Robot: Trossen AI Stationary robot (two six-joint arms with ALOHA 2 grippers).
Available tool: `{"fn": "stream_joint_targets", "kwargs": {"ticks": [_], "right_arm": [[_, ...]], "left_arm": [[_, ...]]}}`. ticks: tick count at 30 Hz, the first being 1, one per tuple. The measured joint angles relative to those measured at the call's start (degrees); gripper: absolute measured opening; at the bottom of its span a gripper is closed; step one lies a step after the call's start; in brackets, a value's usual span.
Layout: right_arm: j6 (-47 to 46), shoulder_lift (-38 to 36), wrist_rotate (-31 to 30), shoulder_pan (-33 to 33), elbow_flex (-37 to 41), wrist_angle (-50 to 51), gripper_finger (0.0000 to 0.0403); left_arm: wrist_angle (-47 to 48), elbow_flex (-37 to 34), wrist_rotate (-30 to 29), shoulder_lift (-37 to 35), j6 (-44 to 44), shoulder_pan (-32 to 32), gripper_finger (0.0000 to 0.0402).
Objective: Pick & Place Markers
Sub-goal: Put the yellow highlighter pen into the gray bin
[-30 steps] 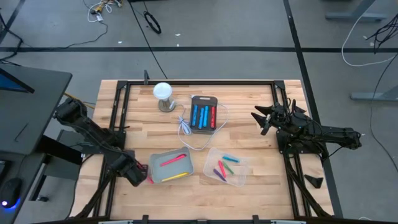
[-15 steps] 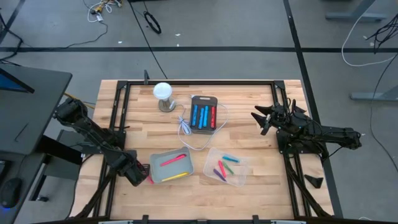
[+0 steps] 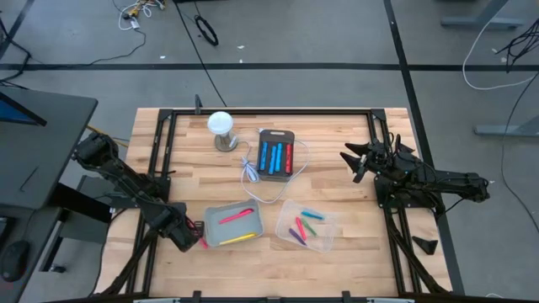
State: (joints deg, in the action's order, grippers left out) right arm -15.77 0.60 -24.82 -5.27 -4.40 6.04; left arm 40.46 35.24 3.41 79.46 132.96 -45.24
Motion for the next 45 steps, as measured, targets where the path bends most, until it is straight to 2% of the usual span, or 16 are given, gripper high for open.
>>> {"fn": "stream_joint_targets", "kwargs": {"ticks": [6, 12, 17, 28, 37, 45], "right_arm": [[0.0, 0.0, 0.0, -0.01, 0.0, 0.0, 0.0231], [0.0, 0.0, 0.0, 0.01, 0.0, 0.0, 0.0231], [0.0, 0.0, 0.0, 0.0, 0.0, 0.0, 0.0231], [-0.01, 0.0, 0.0, 0.0, 0.0, 0.0, 0.0231], [0.0, 0.0, 0.0, 0.01, 0.0, 0.0, 0.0231], [0.0, 0.02, 0.0, -0.01, 0.0, 0.0, 0.0231]], "left_arm": [[0.22, 0.08, -0.31, -0.02, -0.28, -0.39, 0.0036], [2.81, 2.05, -0.63, 0.02, 0.62, -2.0, 0.0023], [5.45, 4.49, -0.54, 0.02, 0.99, -2.91, 0.0032], [18.74, 13.29, -2.04, 0.0, -0.13, -5.06, 0.0031], [28.55, 23.28, -6.51, -0.02, -12.27, -4.73, 0.0028], [33.38, 33.38, -9.07, -0.04, -31.67, 0.65, 0.0026]]}}
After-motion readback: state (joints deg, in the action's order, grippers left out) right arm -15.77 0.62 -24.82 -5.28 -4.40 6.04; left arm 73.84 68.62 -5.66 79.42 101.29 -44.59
